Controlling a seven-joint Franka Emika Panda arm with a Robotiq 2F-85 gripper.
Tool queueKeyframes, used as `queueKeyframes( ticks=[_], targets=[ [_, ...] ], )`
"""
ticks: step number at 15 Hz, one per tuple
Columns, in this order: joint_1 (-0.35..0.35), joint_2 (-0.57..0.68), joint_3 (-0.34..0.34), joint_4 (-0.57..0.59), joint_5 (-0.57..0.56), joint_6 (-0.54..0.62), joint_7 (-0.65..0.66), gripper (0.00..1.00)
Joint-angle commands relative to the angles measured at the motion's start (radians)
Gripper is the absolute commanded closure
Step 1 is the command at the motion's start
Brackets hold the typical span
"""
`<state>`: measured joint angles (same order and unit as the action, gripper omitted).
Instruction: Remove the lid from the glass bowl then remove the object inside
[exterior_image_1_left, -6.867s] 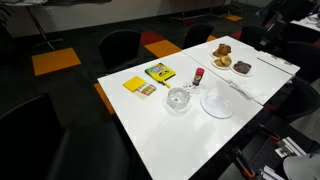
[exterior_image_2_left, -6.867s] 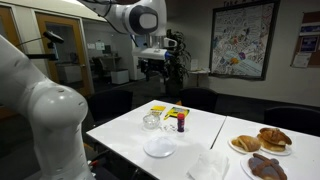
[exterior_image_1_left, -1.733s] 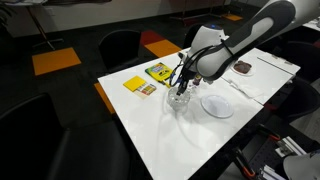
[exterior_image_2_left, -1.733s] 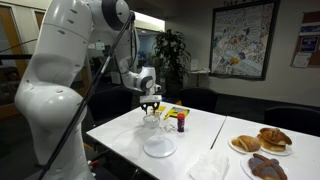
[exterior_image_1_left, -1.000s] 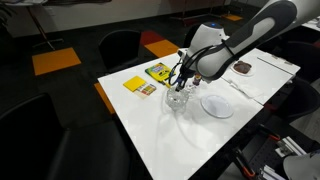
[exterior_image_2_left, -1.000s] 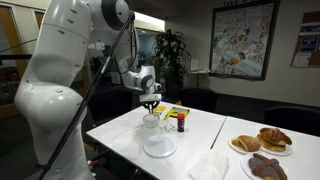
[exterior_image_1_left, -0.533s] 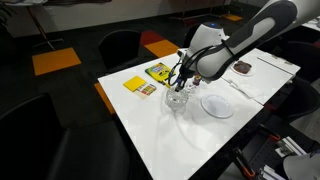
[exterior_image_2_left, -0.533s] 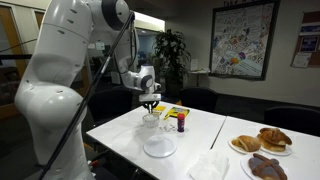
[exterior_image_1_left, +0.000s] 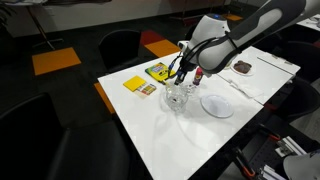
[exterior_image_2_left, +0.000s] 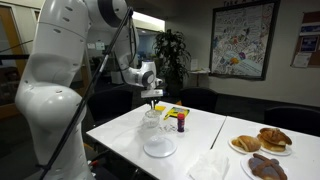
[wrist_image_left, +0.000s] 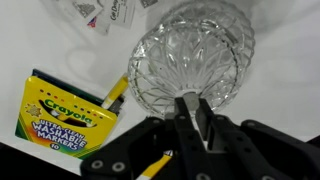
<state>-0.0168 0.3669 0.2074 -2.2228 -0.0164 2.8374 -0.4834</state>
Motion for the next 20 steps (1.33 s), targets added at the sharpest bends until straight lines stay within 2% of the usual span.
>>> queueKeyframes(
  ticks=[1,5,9,11,20],
  targets=[
    [-0.038,-0.038,-0.018,0.004,-0.016,-0.017,-0.003,0.96],
    [-0.118,-0.035,-0.034,0.016,0.02,0.003,-0.038,0.96],
    [-0.166,0.002,-0.057,0.051,0.013,0.026,-0.039,0.96],
    [-0.177,0.033,-0.054,0.08,0.011,0.033,-0.05,0.96],
    [-0.15,0.214,-0.04,0.267,-0.046,0.039,-0.041,0.96]
  ],
)
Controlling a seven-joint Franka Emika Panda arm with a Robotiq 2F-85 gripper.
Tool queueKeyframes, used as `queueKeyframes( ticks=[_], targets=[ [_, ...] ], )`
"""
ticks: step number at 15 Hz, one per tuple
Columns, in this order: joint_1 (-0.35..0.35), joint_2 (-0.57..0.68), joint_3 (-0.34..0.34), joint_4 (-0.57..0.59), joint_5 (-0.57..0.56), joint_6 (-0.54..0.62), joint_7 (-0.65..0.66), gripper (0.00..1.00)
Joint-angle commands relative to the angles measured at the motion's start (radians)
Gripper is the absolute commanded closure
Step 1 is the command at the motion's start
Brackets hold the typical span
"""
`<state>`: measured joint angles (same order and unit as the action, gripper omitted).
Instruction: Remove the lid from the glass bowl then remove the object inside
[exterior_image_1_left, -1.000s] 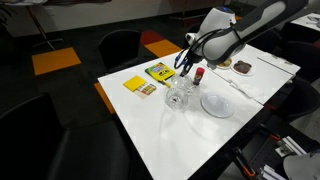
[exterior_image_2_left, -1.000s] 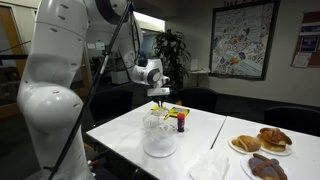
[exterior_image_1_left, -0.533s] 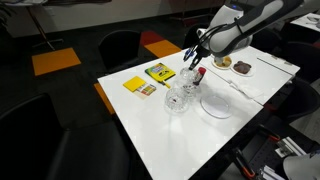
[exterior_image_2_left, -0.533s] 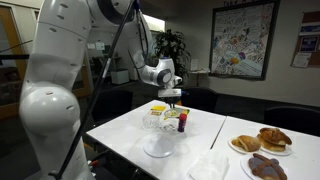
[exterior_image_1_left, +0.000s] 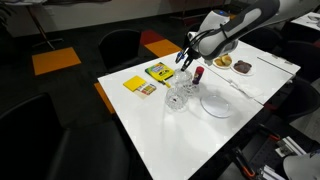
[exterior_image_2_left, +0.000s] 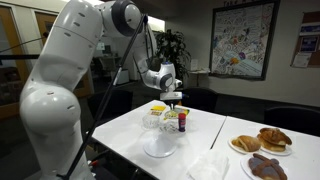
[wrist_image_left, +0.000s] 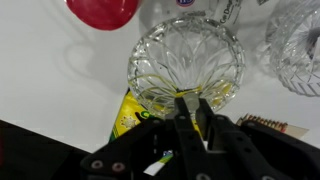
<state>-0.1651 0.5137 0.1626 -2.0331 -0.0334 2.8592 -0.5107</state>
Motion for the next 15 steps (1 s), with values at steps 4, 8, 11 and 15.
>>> queueKeyframes(
  ticks=[4,8,11,15],
  targets=[
    [0.005,0.13,-0.005,0.131,-0.061,0.032,-0.004,0.96],
    [0.004,0.191,-0.006,0.154,-0.114,0.094,-0.006,0.96],
    [0.003,0.229,-0.003,0.159,-0.149,0.136,-0.007,0.96],
    [-0.015,0.175,0.053,0.119,-0.17,0.176,-0.001,0.53]
  ],
)
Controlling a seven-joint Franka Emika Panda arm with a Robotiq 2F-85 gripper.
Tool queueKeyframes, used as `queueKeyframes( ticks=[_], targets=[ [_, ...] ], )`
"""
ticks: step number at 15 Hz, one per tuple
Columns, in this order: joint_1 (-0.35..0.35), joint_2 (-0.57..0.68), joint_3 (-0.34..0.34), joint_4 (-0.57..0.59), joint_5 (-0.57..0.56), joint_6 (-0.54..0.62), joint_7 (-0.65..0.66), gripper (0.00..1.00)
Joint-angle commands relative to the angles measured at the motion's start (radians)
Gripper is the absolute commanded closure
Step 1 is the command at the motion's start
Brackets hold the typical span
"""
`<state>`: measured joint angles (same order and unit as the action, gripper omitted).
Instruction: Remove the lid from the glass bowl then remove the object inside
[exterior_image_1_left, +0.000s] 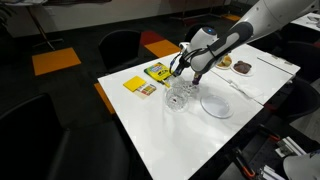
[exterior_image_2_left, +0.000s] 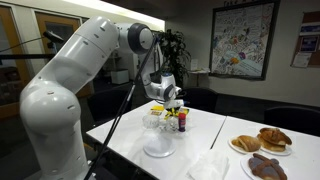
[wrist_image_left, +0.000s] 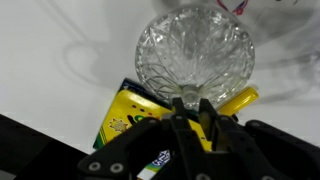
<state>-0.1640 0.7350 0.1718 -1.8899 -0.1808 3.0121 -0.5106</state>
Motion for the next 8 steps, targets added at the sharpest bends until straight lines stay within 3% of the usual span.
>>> queueKeyframes(
  ticks=[1,4,7,8],
  targets=[
    [-0.02,-0.074,0.067,-0.036,-0.019,0.012,0.007,0.46],
    [-0.115,-0.141,0.25,-0.06,0.033,-0.061,-0.041,0.24],
    [-0.251,-0.148,0.489,-0.058,0.179,-0.187,-0.139,0.05],
    [-0.263,-0.162,0.521,-0.058,0.245,-0.249,-0.15,0.01]
  ],
)
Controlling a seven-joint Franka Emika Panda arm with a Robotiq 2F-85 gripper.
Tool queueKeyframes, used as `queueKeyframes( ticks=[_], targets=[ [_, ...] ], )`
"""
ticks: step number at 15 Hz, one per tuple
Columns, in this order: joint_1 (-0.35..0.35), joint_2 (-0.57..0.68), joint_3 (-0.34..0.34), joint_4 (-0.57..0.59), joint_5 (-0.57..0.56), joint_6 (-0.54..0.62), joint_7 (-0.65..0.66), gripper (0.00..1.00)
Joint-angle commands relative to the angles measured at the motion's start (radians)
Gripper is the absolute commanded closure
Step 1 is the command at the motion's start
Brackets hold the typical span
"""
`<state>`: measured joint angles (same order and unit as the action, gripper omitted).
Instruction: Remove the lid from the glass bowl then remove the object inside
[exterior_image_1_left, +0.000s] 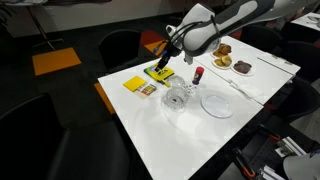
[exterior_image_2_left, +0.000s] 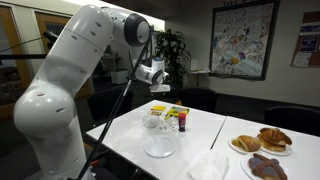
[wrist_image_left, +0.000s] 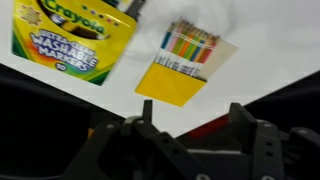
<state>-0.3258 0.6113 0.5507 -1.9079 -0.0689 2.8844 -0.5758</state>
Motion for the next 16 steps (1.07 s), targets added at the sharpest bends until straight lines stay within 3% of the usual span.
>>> queueKeyframes(
  ticks=[1,4,8,12,16],
  targets=[
    [-0.116,-0.051,0.17,-0.047,0.193,-0.179,-0.099,0.0],
    [-0.078,-0.127,0.128,-0.088,0.304,-0.297,-0.078,0.0],
    [0.02,-0.211,0.018,-0.161,0.339,-0.378,-0.039,0.0],
    [0.192,-0.267,-0.148,-0.229,0.251,-0.37,0.057,0.0],
    [0.328,-0.291,-0.273,-0.271,0.106,-0.324,0.181,0.0]
  ],
)
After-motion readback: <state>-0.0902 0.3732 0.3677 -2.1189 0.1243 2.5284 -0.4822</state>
